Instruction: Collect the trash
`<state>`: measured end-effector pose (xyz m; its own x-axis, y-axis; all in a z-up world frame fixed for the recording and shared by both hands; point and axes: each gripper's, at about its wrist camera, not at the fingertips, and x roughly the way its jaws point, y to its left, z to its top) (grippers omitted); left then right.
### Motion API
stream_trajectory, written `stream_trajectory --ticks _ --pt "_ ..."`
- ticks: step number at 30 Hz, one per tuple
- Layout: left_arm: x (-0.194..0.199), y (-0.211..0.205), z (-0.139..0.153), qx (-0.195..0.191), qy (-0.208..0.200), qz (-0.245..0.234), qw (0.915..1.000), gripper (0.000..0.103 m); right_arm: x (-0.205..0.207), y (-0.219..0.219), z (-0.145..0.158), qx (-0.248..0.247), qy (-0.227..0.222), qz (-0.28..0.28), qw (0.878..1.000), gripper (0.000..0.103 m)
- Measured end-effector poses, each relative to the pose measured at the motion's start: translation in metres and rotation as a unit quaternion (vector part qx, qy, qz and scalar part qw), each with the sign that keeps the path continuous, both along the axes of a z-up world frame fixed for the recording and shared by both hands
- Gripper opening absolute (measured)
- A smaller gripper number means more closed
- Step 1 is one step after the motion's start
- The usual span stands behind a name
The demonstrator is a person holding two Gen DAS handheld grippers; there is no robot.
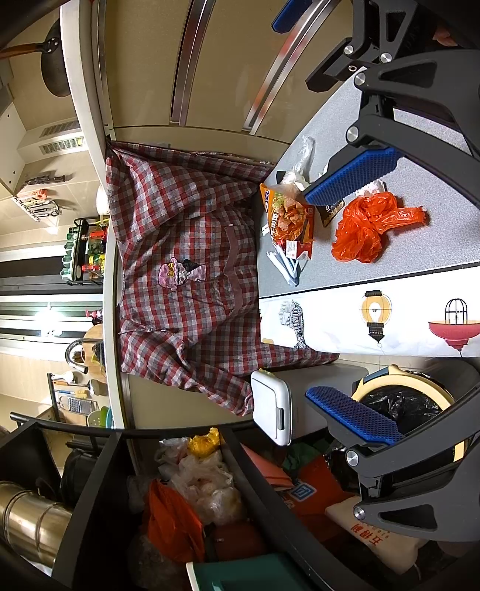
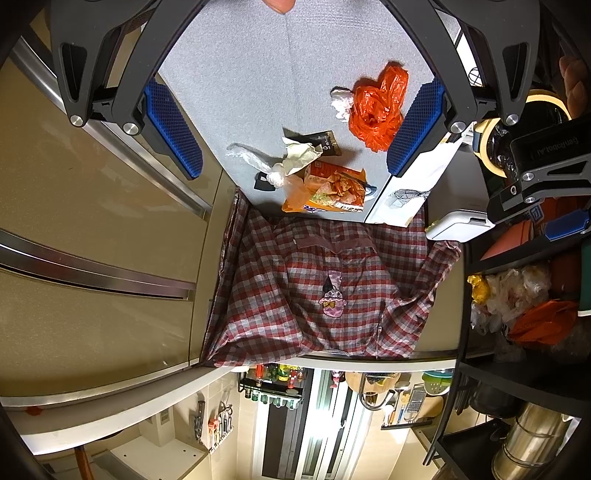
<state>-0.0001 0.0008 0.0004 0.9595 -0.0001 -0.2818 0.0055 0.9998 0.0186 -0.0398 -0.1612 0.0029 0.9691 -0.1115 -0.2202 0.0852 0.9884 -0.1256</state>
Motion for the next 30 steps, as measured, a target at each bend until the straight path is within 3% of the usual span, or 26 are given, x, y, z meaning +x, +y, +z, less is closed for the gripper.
stream_trajectory --ticks 6,14,21,30 --pt "0.001 0.003 -0.004 -0.005 0.012 0.003 0.9999 0.095 0.007 0.001 -0.005 0.001 0.010 0.001 1.000 0.098" --pt "0.025 0.018 -0.002 -0.008 0.030 0.042 0.9987 0.095 0.047 0.004 0.000 0.013 0.047 0.030 0.998 0.098" --pt "0.051 0.038 0.009 0.006 0.031 0.072 0.9969 0.095 0.113 0.000 0.001 0.070 0.079 0.045 0.993 0.098" --pt "0.087 0.046 0.019 0.009 0.022 0.078 0.9967 0.095 0.220 -0.020 -0.020 0.158 0.146 0.035 0.976 0.098"
